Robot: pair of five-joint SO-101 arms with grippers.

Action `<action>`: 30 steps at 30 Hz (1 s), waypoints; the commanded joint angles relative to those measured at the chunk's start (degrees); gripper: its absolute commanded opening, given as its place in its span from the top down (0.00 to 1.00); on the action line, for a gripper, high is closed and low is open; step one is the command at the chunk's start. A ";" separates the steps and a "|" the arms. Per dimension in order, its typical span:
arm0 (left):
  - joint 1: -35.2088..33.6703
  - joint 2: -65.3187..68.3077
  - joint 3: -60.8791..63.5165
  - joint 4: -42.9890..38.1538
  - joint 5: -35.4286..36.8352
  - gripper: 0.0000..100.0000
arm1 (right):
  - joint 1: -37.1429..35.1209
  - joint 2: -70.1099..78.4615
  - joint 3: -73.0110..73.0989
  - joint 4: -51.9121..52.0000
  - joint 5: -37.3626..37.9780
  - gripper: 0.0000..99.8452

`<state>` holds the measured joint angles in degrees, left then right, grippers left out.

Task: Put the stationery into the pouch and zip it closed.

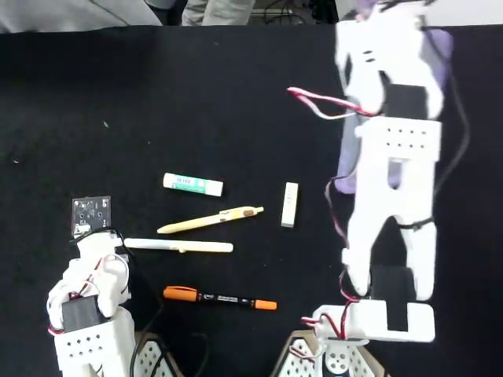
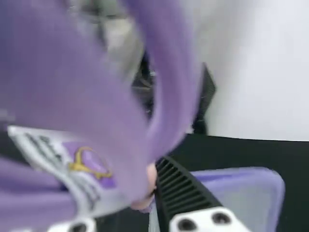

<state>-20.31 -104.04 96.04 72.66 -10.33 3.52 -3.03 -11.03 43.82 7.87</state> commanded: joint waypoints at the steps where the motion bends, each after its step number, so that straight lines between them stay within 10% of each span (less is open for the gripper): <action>1: 0.92 -0.35 1.36 0.35 -0.26 0.97 | -4.13 -1.27 0.22 1.49 0.00 0.99; 19: 0.92 -0.35 1.36 0.35 -0.26 0.97 | -21.10 -20.26 0.57 29.63 0.00 0.99; 30: 0.92 -0.35 1.36 0.35 -0.26 0.97 | -19.87 -21.05 1.54 11.69 -0.44 0.99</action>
<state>-20.31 -104.04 96.04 72.66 -10.33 -16.53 -21.85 -9.36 64.40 7.87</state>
